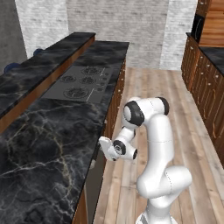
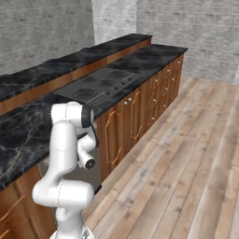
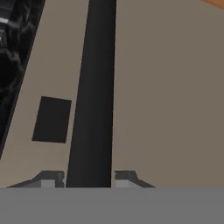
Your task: Open the dishwasher door and pull out the top rack.
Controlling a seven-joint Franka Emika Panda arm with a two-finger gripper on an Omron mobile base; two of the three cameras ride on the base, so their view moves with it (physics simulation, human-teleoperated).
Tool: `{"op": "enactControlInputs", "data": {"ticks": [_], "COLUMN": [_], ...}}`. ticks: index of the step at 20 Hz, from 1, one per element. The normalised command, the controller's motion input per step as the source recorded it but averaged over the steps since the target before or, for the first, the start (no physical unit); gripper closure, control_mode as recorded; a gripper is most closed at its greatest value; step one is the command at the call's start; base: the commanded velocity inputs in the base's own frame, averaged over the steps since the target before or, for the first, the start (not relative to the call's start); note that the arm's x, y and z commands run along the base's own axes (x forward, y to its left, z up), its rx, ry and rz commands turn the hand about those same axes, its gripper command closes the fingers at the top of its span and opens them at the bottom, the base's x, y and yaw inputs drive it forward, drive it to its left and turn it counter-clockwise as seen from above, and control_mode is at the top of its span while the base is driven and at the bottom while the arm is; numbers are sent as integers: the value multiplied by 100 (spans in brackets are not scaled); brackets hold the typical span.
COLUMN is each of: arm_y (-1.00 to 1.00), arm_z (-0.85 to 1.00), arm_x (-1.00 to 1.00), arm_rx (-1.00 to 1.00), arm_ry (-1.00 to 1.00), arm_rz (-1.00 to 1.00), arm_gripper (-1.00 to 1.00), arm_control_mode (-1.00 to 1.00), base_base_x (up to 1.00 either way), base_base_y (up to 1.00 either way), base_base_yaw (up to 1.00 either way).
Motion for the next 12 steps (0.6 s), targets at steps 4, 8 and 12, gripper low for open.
{"op": "enactControlInputs", "data": {"ticks": [4, 8, 12], "arm_y": [-56, -68, -79], "arm_z": [-8, -21, -37], "arm_x": [0, -1, -12], "arm_rx": [-7, -1, 0], "arm_ry": [0, 0, 0], "arm_rz": [0, 0, 0], "arm_gripper": [100, 100, 100], "arm_control_mode": [-100, -100, -100], "base_base_x": [0, 0, 0], "base_base_y": [0, 0, 0], "base_base_yaw": [0, 0, 0]}}
